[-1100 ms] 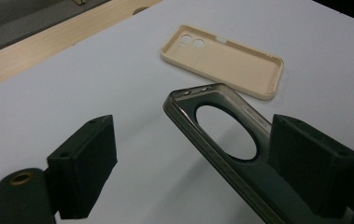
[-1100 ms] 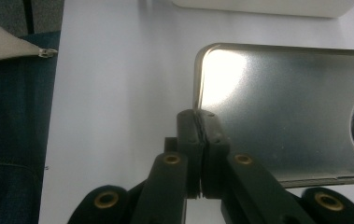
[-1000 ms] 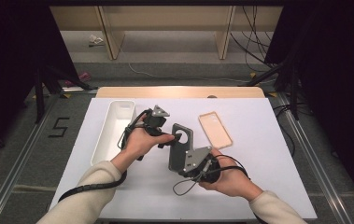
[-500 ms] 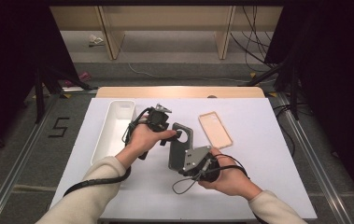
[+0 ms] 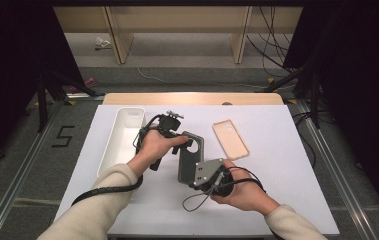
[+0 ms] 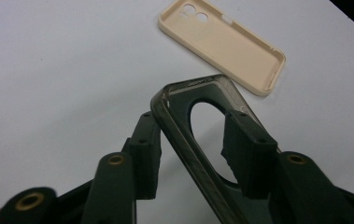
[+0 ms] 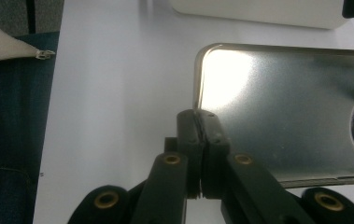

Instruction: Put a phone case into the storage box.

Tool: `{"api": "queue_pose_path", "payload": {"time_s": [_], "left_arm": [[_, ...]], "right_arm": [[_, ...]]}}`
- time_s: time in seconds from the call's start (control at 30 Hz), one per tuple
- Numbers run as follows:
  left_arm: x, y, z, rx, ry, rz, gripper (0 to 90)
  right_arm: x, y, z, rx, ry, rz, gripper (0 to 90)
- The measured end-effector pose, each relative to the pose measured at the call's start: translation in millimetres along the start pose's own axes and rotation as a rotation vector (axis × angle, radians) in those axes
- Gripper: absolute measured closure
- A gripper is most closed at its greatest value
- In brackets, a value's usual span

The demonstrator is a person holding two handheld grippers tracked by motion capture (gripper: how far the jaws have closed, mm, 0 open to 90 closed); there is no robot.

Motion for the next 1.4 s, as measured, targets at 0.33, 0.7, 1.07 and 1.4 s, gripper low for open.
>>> {"api": "queue_pose_path", "payload": {"time_s": [0.33, 0.7, 1.07, 1.4], "left_arm": [[7.0, 0.7, 5.6, 0.072, 0.061, -0.027, 69.8], [14.8, 14.7, 14.1, 0.023, 0.108, -0.055, 76.2], [22.2, 25.1, 20.4, 0.006, 0.183, -0.107, 80.6], [32.3, 33.3, 27.4, -0.157, 0.297, -0.076, 81.3]], "right_arm": [[-3.0, 0.1, -1.5, 0.004, -0.015, -0.002, 89.4], [-11.8, 1.8, -7.0, 0.000, -0.071, 0.005, 89.3], [-16.0, 4.6, -7.0, -0.007, -0.076, -0.012, 89.0], [-14.3, 12.0, -7.5, -0.064, -0.005, -0.062, 64.4]]}}
Point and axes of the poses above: each handheld gripper's, and its own axes: x roughly backward along the jaws, z roughly out of its top, y roughly to its right, the point moved 3 cm from there along -x, roughly forward along the jaws, and after that the axes turned 15 degrees about -x, right-handed, at the moved point
